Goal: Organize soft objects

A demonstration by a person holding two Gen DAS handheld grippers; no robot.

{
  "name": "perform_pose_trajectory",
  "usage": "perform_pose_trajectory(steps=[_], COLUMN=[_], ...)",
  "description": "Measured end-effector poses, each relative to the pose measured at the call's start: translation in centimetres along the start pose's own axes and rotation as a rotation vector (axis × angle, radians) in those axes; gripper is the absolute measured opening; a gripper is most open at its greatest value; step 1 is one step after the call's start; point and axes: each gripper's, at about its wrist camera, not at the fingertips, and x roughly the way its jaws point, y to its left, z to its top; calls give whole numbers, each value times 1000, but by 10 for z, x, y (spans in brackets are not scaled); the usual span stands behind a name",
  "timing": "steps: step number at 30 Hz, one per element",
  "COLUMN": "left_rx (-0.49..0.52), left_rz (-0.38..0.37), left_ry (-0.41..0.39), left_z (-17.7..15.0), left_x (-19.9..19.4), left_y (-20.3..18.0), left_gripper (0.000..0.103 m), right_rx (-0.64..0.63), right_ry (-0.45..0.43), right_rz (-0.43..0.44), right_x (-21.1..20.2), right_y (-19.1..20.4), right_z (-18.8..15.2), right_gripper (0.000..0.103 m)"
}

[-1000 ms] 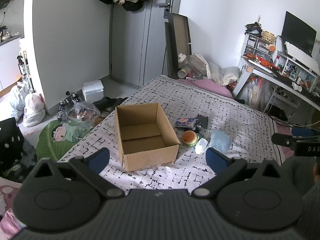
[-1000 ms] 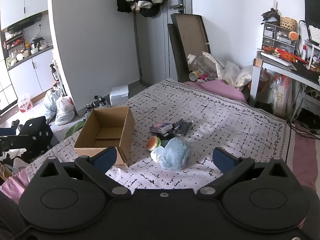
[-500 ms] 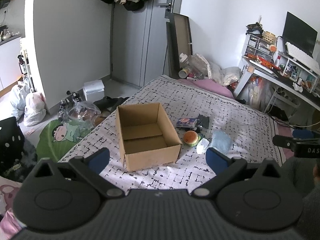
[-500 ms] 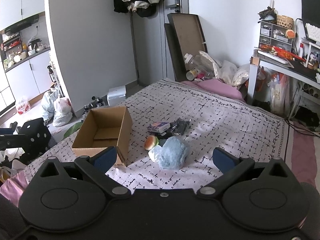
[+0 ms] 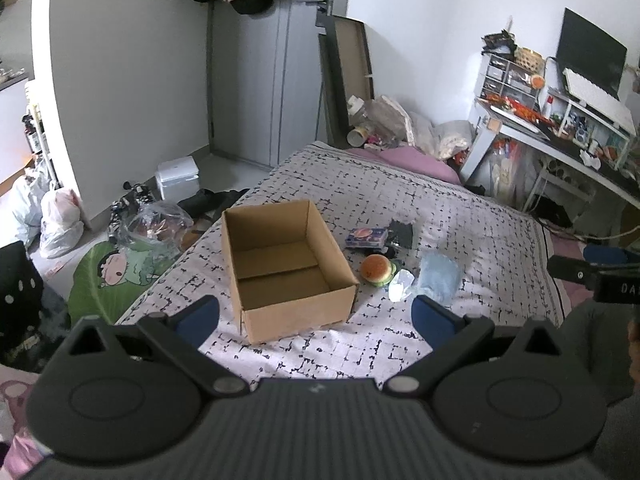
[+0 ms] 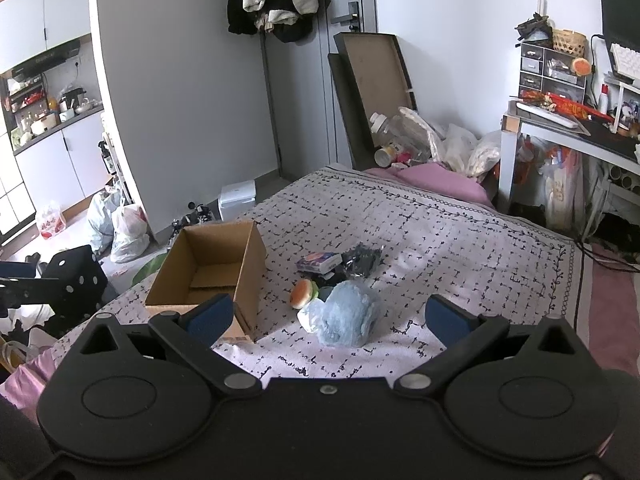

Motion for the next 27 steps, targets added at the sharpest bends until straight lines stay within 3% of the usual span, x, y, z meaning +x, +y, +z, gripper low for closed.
perform_pose_trajectory(steps=[11,27], left_rx=[91,148], left_rz=[-67,-84], left_ry=[4,-11], left_z=[19,39], left_x=[29,76], left_y=[-10,-29], left_gripper=[101,99], right_rx=[33,112], right_ry=[9,33], right_rz=[-4,-39], right_x=[14,43], right_y=[-19,-54], right_z=[-1,-9], right_gripper=[103,102])
